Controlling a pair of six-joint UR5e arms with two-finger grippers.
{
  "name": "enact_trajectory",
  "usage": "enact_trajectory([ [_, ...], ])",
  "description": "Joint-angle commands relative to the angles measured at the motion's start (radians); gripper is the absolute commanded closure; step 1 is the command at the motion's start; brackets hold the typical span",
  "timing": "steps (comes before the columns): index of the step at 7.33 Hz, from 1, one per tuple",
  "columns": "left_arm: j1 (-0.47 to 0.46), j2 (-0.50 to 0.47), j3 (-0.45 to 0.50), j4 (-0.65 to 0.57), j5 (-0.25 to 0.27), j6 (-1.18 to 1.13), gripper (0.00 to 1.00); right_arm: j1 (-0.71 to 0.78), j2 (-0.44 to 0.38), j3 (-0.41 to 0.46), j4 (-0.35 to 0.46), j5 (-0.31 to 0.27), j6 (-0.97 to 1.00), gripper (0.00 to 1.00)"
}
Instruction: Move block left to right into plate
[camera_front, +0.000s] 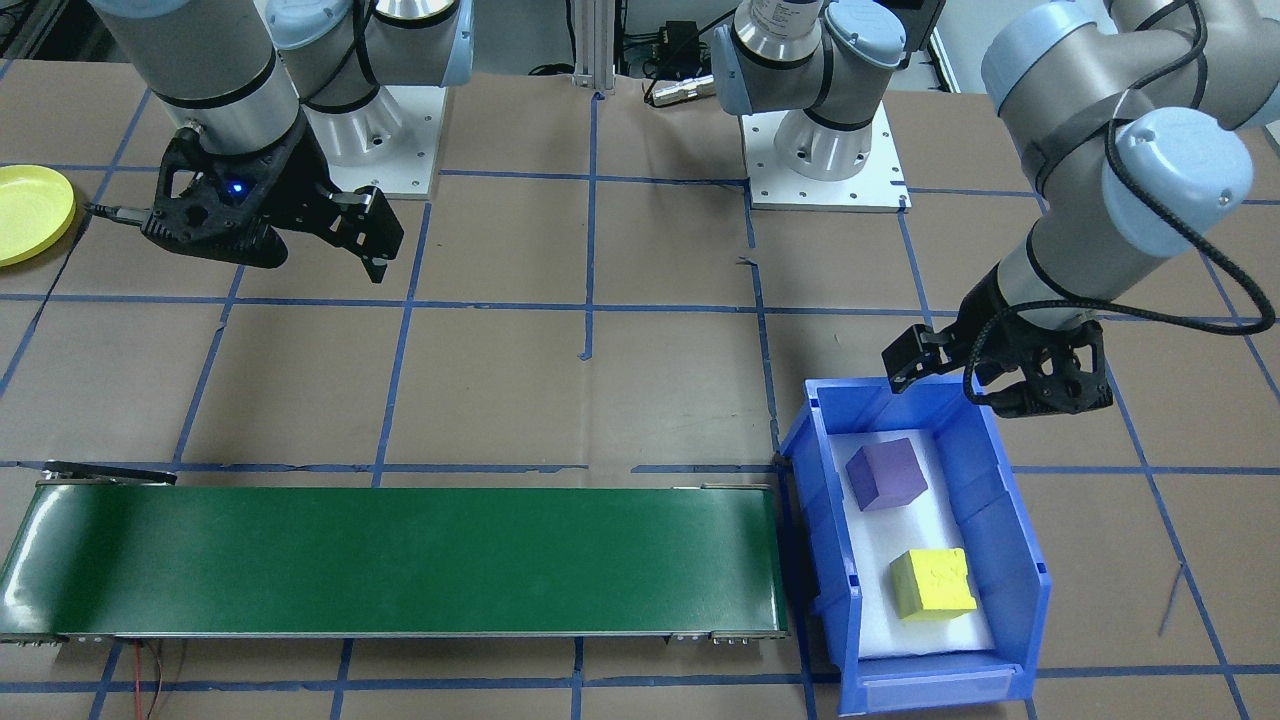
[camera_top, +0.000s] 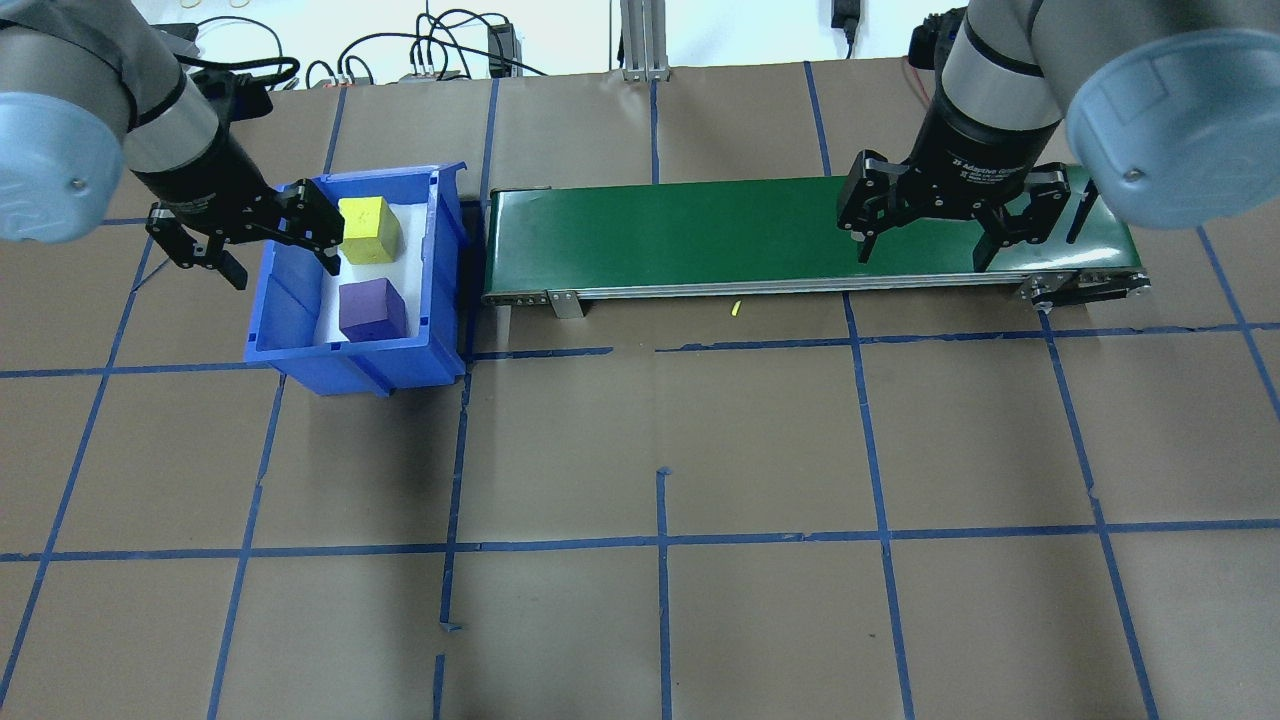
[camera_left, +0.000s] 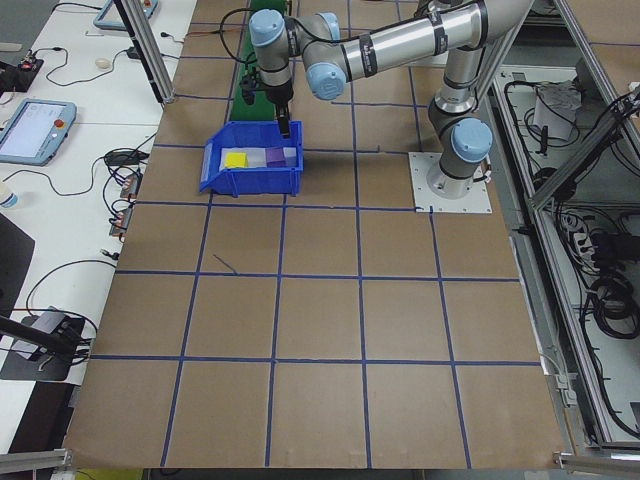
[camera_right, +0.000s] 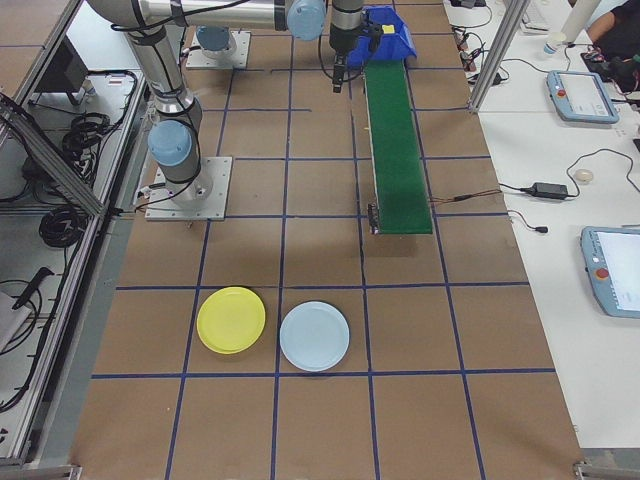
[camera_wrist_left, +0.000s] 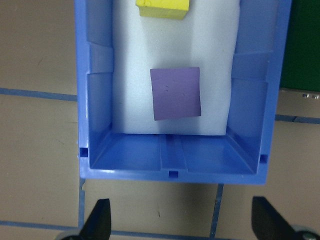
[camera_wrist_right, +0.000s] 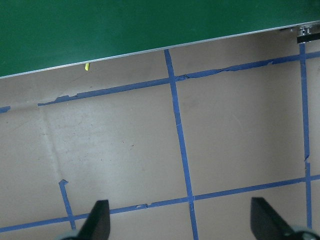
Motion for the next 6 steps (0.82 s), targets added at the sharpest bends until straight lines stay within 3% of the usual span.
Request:
enact_trajectory([
  [1,-0.006,-0.108,-0.012,0.150,-0.002,0.000,0.00,0.000,0.000,-0.005,0.000,0.000,-0.005,0.00],
  [6,-0.011,-0.165,-0.069,0.276,-0.003,0.008,0.00,0.000,0.000,-0.004,0.001,0.015,-0.005,0.00],
])
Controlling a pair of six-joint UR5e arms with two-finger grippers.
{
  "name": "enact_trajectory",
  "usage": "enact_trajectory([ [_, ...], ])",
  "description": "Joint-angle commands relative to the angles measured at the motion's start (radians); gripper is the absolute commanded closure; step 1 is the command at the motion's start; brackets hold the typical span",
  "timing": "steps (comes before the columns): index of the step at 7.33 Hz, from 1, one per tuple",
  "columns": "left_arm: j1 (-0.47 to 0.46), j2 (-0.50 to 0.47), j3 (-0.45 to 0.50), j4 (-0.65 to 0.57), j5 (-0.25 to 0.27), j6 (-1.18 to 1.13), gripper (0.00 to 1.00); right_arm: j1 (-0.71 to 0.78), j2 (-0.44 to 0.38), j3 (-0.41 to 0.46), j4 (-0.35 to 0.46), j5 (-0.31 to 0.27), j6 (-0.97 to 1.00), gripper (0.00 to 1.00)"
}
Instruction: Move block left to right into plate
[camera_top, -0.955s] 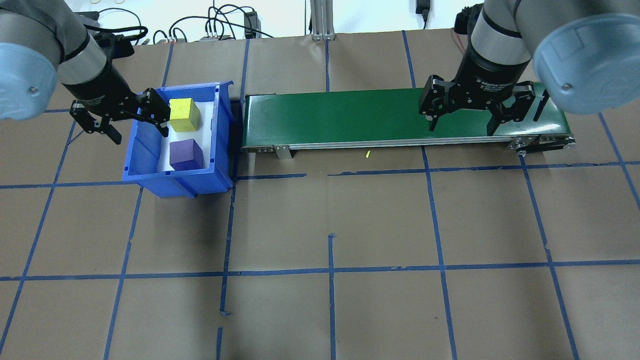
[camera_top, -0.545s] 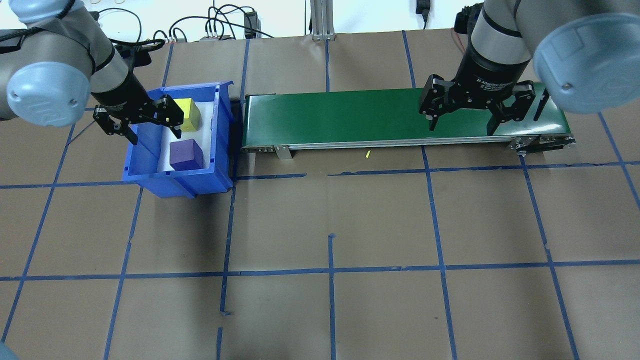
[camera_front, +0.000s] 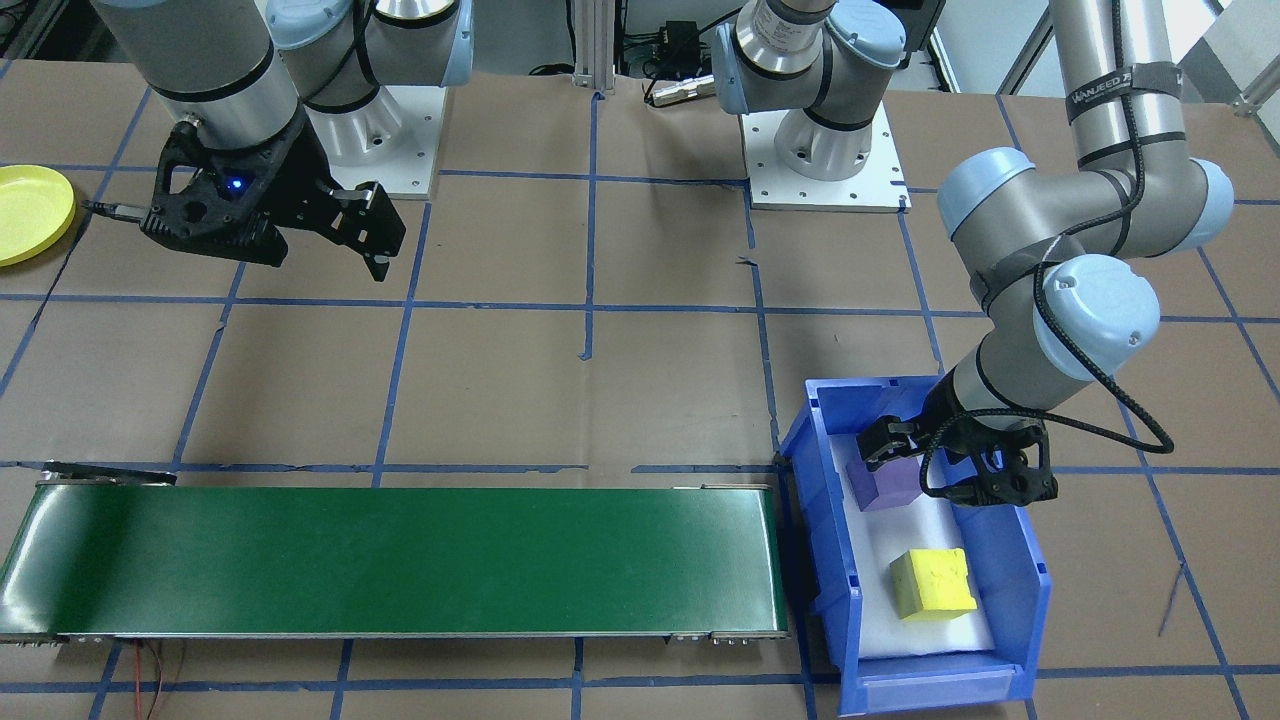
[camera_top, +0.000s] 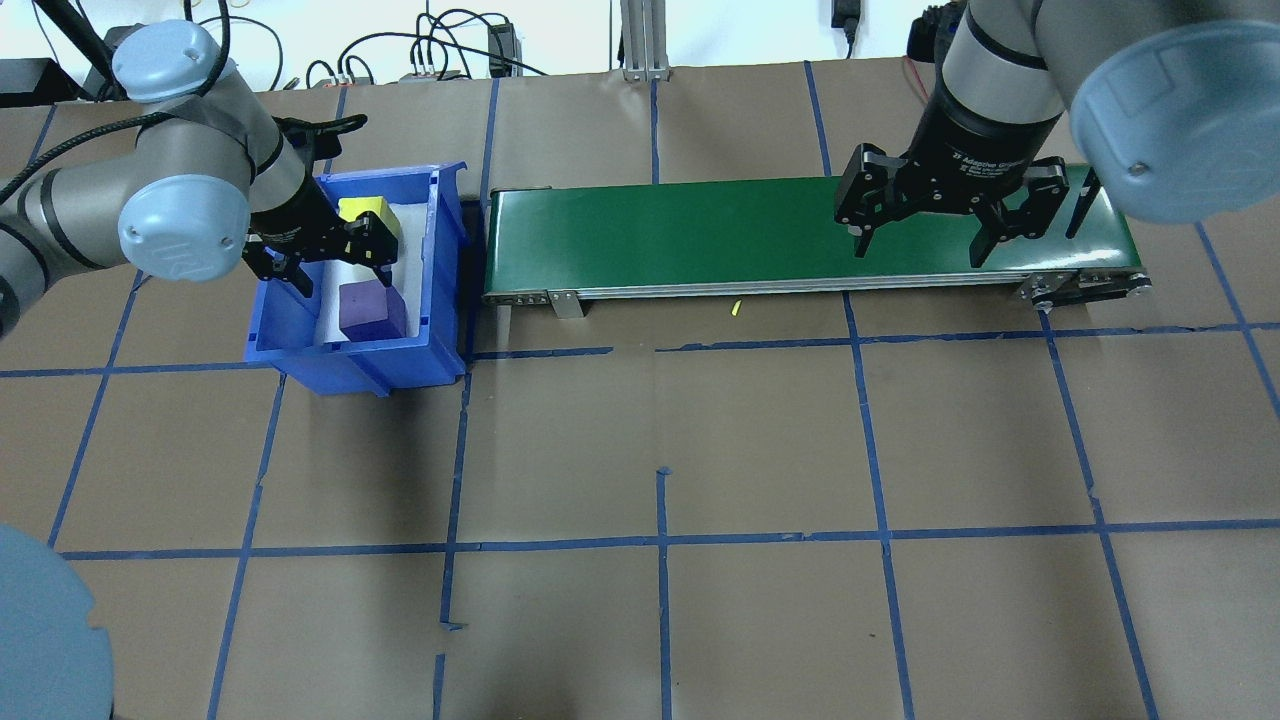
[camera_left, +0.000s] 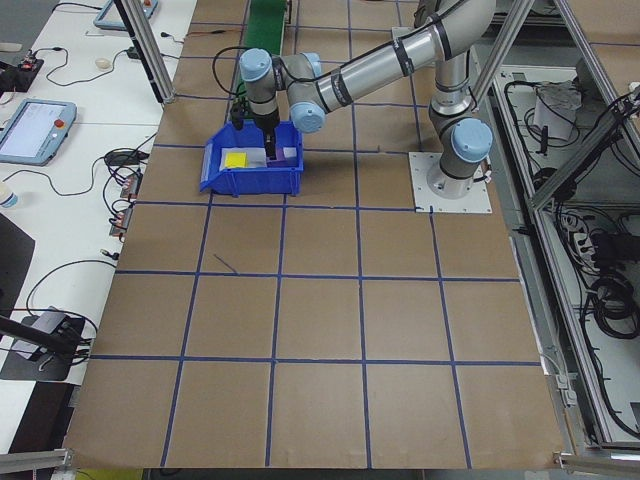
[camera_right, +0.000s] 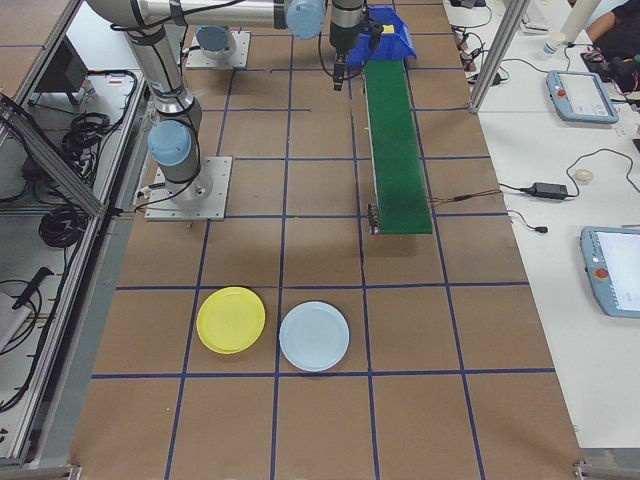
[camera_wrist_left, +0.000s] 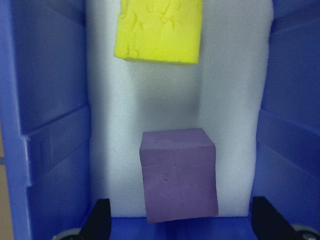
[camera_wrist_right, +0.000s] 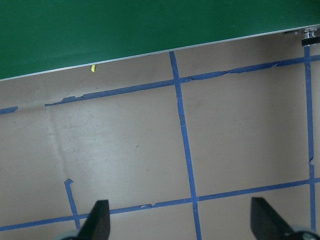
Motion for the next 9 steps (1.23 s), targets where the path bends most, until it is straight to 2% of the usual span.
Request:
enact_trajectory([
  [1,0.000,-0.031,-0.048,0.067,0.003,0.003,0.00,-0.002,0.001,0.003,0.001,0.001,-0.003,0.00],
  [2,0.000,-0.036,-0.074,0.121,0.000,0.001,0.00,0.000,0.001,0.004,-0.001,0.001,-0.002,0.00],
  [3,0.000,-0.036,-0.083,0.121,0.001,0.003,0.09,0.000,-0.002,0.003,-0.001,0.001,-0.002,0.00],
  [5,0.001,-0.038,-0.064,0.115,0.001,0.017,0.70,0.000,-0.007,0.007,-0.001,0.001,-0.002,0.00],
  [6,0.000,-0.036,-0.045,0.109,0.001,0.029,0.82,0.000,-0.009,0.009,-0.001,0.001,-0.002,0.00],
  [7,0.000,0.003,-0.027,0.068,0.006,0.027,0.83,0.000,-0.009,0.010,-0.001,0.001,-0.003,0.00],
  [9,-0.002,0.040,0.120,-0.129,0.006,0.017,0.82,0.000,-0.009,0.010,-0.001,0.001,-0.003,0.00],
])
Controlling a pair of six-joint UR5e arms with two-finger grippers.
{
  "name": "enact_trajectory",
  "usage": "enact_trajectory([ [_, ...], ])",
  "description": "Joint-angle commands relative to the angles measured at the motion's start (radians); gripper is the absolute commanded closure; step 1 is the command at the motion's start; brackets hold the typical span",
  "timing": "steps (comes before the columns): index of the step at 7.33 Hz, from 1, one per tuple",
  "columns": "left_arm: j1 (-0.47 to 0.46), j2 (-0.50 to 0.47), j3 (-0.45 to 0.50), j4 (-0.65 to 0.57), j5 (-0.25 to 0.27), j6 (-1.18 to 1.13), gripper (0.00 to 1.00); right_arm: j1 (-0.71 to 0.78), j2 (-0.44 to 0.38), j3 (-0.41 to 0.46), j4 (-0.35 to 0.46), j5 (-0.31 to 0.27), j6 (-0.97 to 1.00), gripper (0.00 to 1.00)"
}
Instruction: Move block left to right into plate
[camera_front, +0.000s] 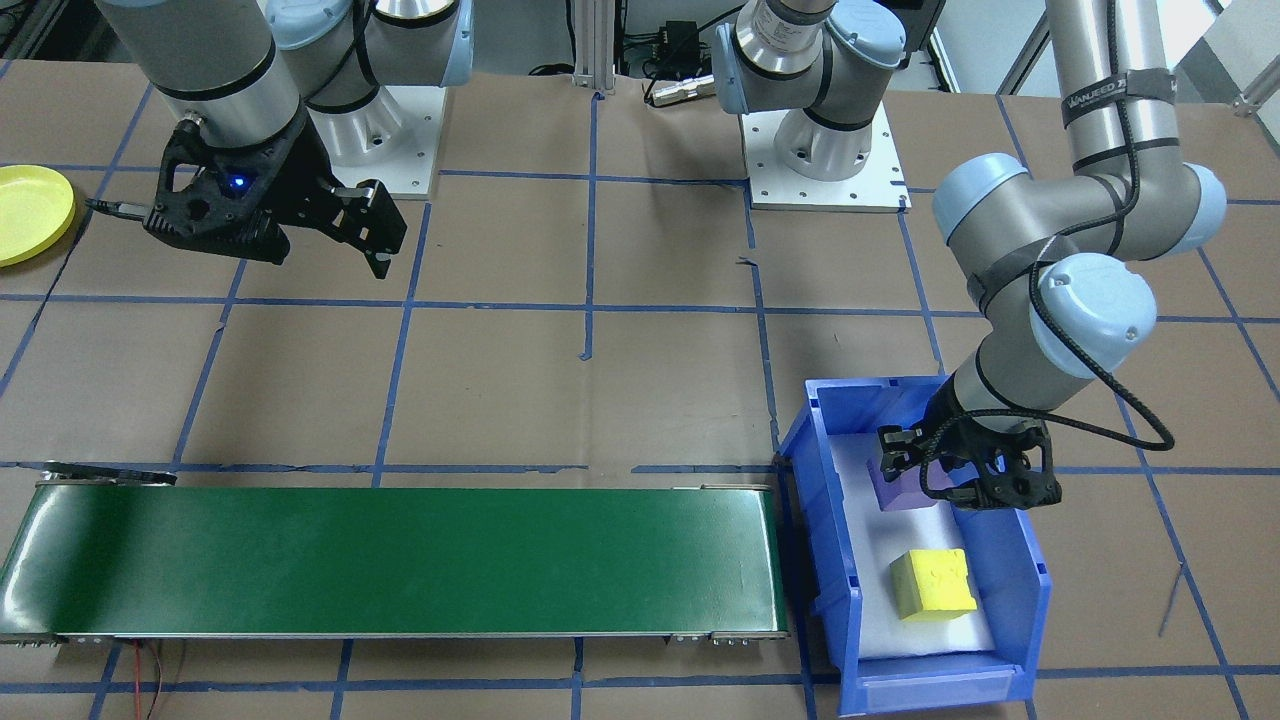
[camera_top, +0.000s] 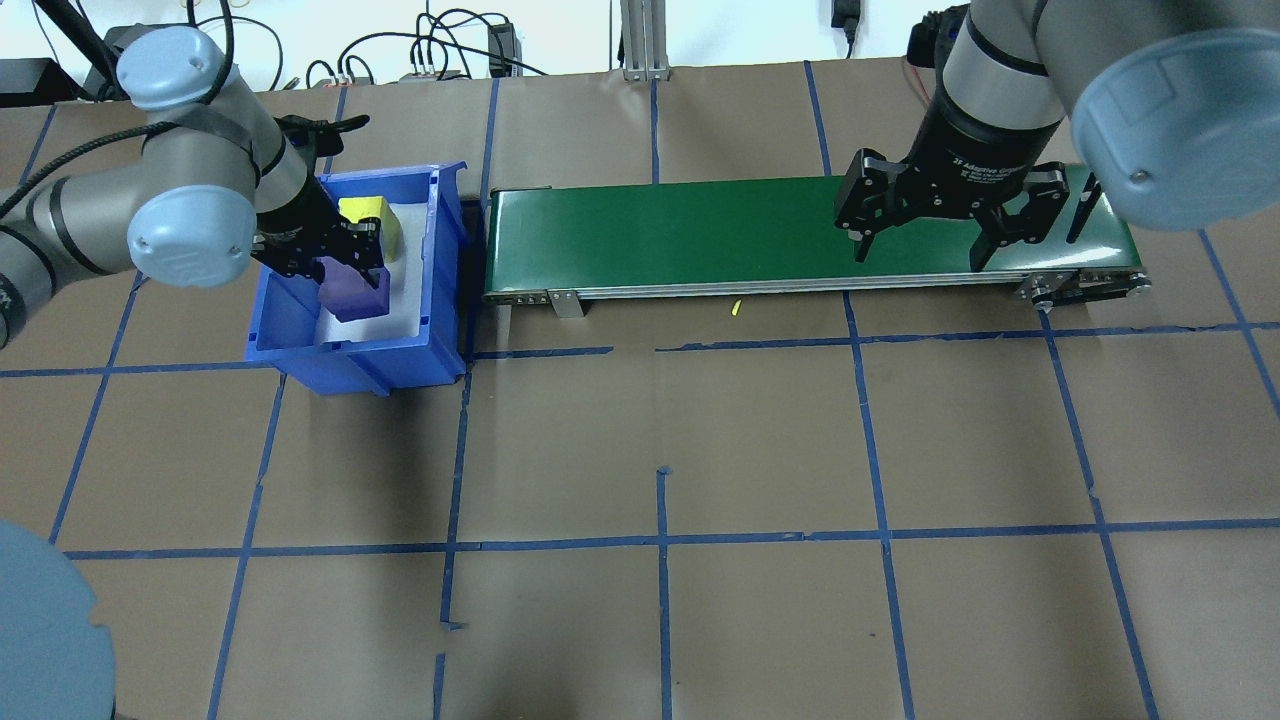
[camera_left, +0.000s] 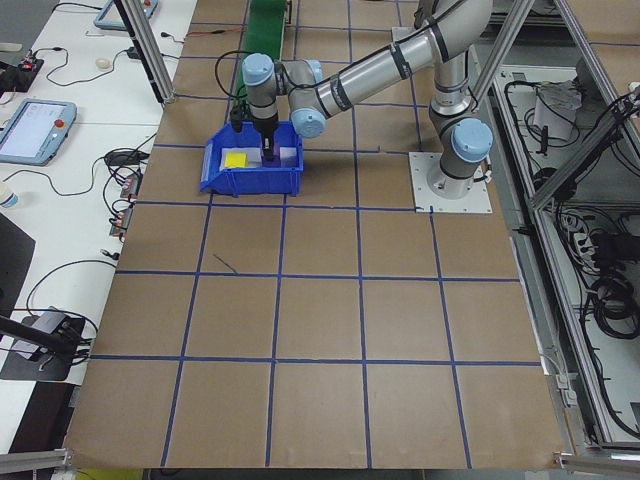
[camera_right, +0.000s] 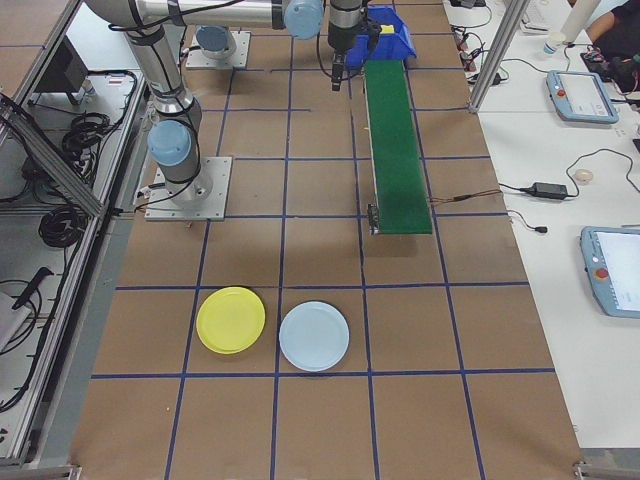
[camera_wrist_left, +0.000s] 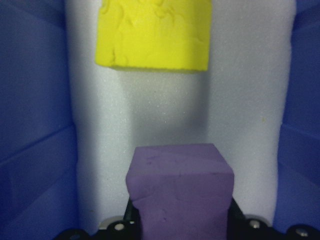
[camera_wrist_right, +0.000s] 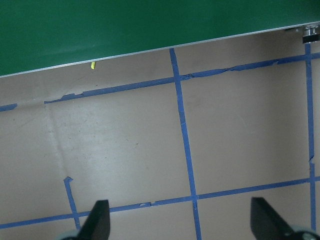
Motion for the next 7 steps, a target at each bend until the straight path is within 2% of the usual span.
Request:
enact_trajectory([
  [1,-0.010,0.035,0.164,-0.190,0.001,-0.012,0.82,0.000,0.000,0.002,0.000,0.000,0.000,0.00],
  [2,-0.051,0.035,0.201,-0.203,0.004,-0.037,0.82,0.000,0.000,0.002,0.000,0.000,0.000,0.00],
  [4,-0.157,0.023,0.208,-0.187,0.001,-0.186,0.81,0.000,0.000,0.002,0.000,0.000,0.000,0.00],
  [6,-0.260,-0.040,0.209,-0.074,-0.003,-0.218,0.78,0.000,0.000,0.002,0.000,0.000,0.000,0.00],
  [7,-0.283,-0.084,0.211,0.006,-0.004,-0.250,0.77,0.000,0.000,0.002,0.000,0.000,0.000,0.00],
])
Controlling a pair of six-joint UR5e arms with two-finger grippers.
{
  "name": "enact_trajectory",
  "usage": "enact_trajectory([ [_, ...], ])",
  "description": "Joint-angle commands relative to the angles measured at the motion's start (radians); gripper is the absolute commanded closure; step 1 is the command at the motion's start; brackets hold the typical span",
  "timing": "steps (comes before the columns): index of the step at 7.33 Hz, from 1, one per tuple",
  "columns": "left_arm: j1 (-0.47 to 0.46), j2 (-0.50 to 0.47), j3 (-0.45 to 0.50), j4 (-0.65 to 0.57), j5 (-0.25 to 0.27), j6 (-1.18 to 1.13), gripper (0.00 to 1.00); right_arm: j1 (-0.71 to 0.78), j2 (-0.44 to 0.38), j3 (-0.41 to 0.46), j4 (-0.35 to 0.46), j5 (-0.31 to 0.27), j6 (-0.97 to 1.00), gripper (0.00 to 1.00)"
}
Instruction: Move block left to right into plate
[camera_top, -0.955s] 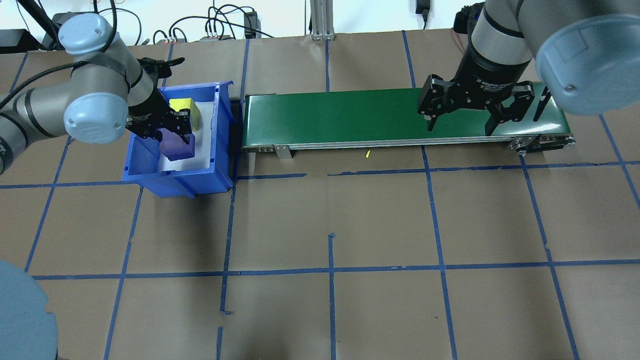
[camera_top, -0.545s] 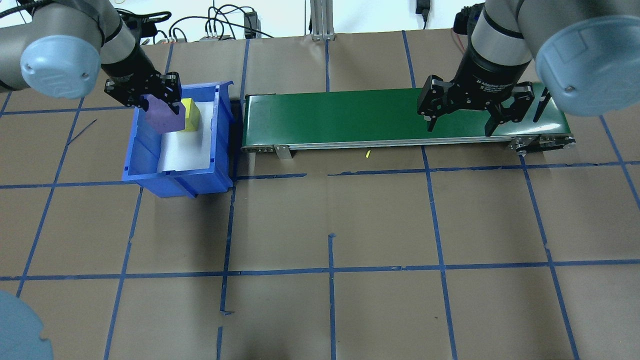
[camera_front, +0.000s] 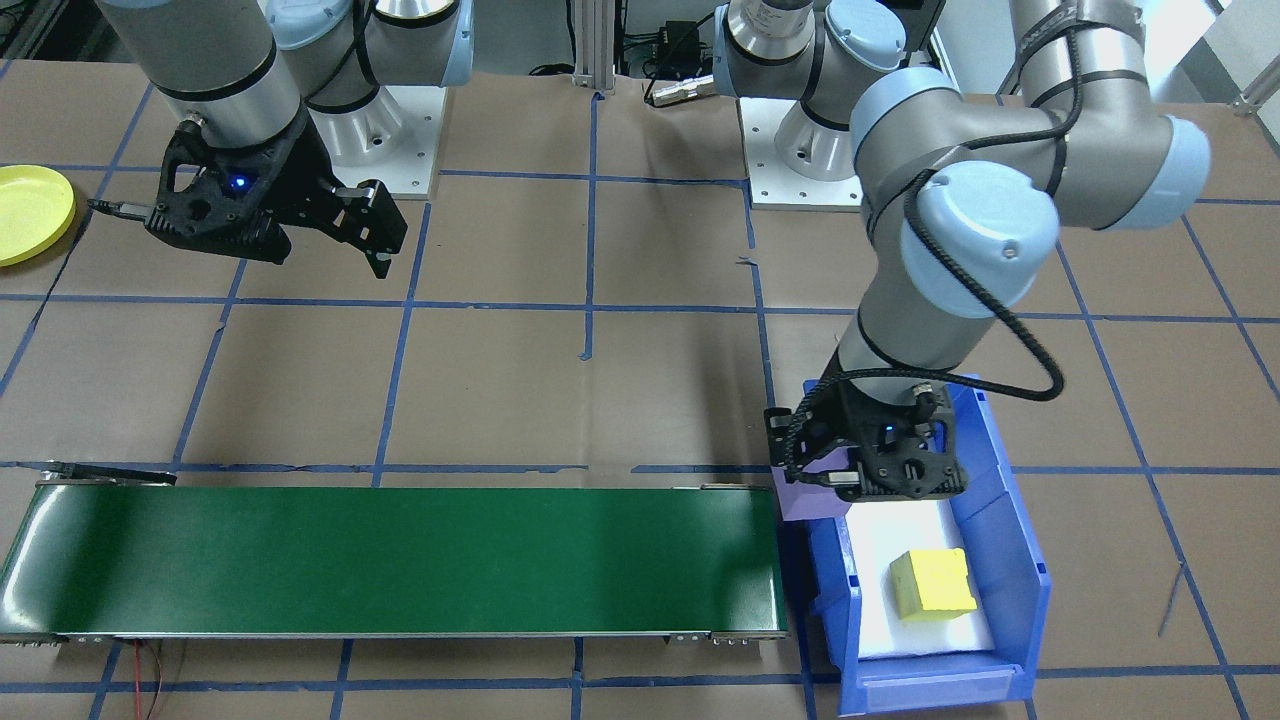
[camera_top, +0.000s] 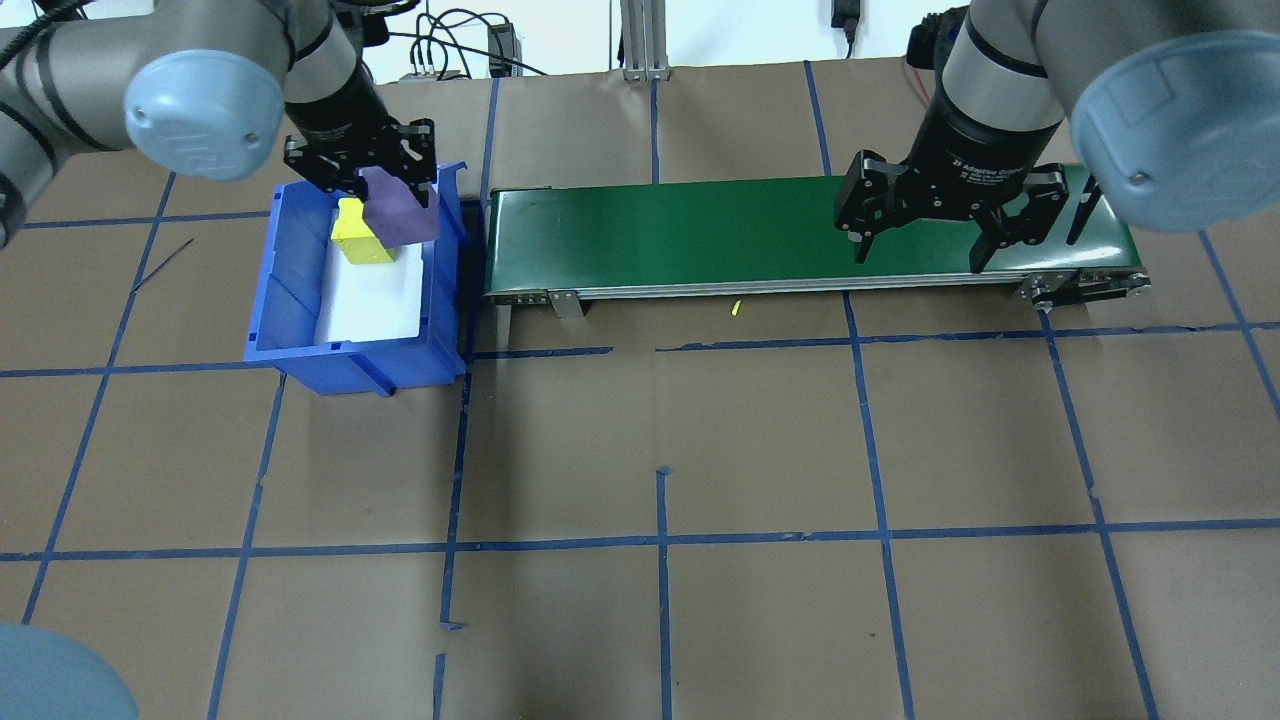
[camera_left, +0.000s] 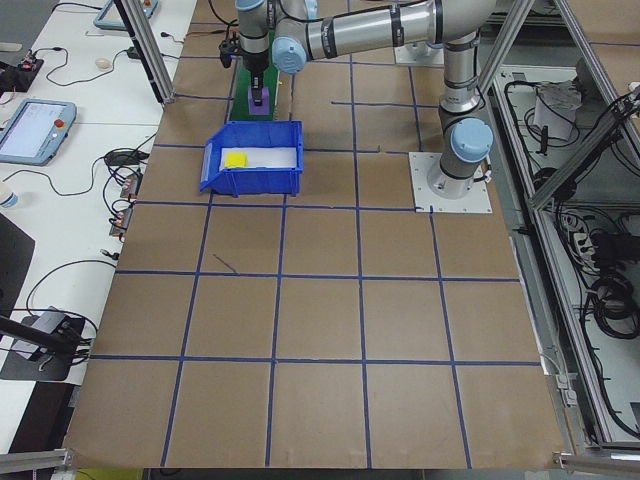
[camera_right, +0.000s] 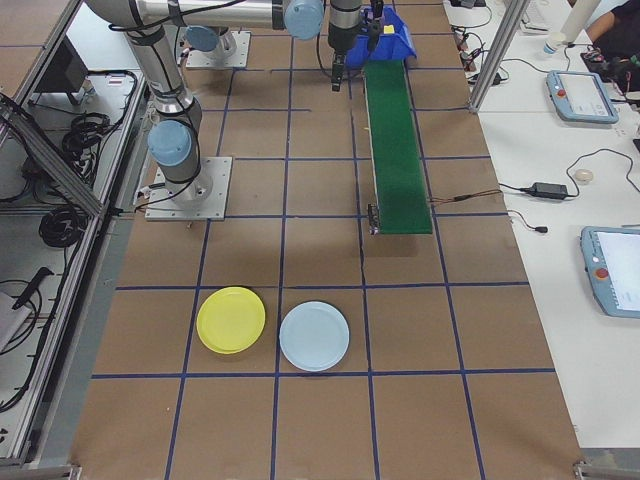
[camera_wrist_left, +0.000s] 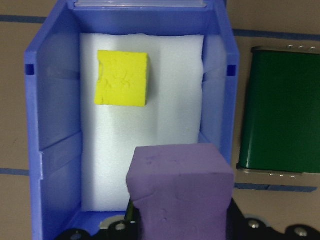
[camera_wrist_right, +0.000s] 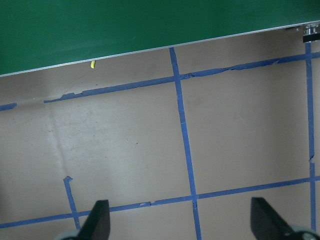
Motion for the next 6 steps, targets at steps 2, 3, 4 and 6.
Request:
enact_trajectory([
  [2,-0.064,-0.112,0.002,0.151,-0.005,-0.035,0.77,0.000,0.000,0.000,0.000,0.000,0.000,0.00],
  [3,-0.065,-0.140,0.002,0.211,-0.006,-0.036,0.73,0.000,0.000,0.000,0.000,0.000,0.000,0.00],
  [4,-0.067,-0.157,0.000,0.231,-0.015,-0.026,0.72,0.000,0.000,0.000,0.000,0.000,-0.002,0.00],
  [6,-0.067,-0.162,-0.017,0.239,-0.061,-0.023,0.17,-0.014,0.011,0.000,-0.038,0.000,-0.061,0.00],
])
